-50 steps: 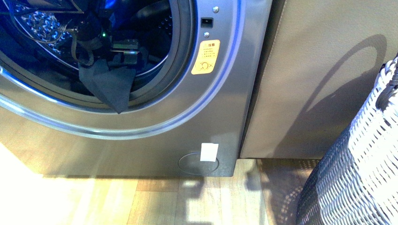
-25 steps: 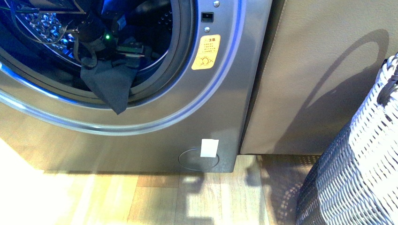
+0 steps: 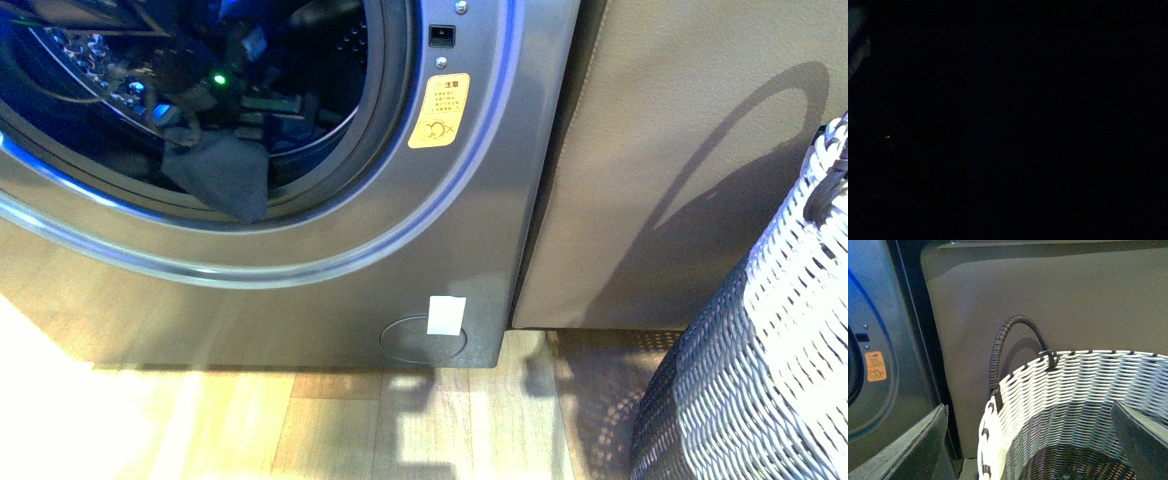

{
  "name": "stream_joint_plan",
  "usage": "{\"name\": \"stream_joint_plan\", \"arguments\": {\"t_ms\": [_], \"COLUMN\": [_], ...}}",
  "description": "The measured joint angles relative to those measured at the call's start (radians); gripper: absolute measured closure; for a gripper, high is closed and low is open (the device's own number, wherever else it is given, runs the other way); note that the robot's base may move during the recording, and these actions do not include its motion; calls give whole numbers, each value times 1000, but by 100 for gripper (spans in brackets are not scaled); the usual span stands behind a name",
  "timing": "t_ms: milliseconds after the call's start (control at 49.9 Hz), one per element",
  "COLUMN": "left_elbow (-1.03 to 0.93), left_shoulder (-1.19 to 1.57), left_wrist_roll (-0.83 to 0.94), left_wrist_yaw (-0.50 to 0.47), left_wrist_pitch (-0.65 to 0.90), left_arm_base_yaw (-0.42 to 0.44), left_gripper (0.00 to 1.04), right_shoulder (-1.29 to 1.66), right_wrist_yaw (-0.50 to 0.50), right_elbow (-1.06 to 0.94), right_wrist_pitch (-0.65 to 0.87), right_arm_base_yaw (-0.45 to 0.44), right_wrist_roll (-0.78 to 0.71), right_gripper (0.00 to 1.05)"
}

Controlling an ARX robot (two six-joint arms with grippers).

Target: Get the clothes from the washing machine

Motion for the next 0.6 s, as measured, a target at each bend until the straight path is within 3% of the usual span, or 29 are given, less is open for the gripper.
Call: {"name": "stream_joint_plan", "arguments": {"t_ms": [300,601], "left_elbow": [-223,-420], "left_shoulder": [-168,-307], "left_wrist_roll": [-24,-21], "left_wrist_yaw": [37,59], "left_wrist_pitch": [230,342], "left_arm_base_yaw": [12,-19], "left_gripper": [94,94], "right_shoulder": [0,0], "right_wrist_yaw": [0,0], "right_elbow": [0,0], "right_wrist_pitch": [0,0], "right_arm_base_yaw": [0,0], "right_wrist_roll": [0,0], "right_gripper": [7,7]}}
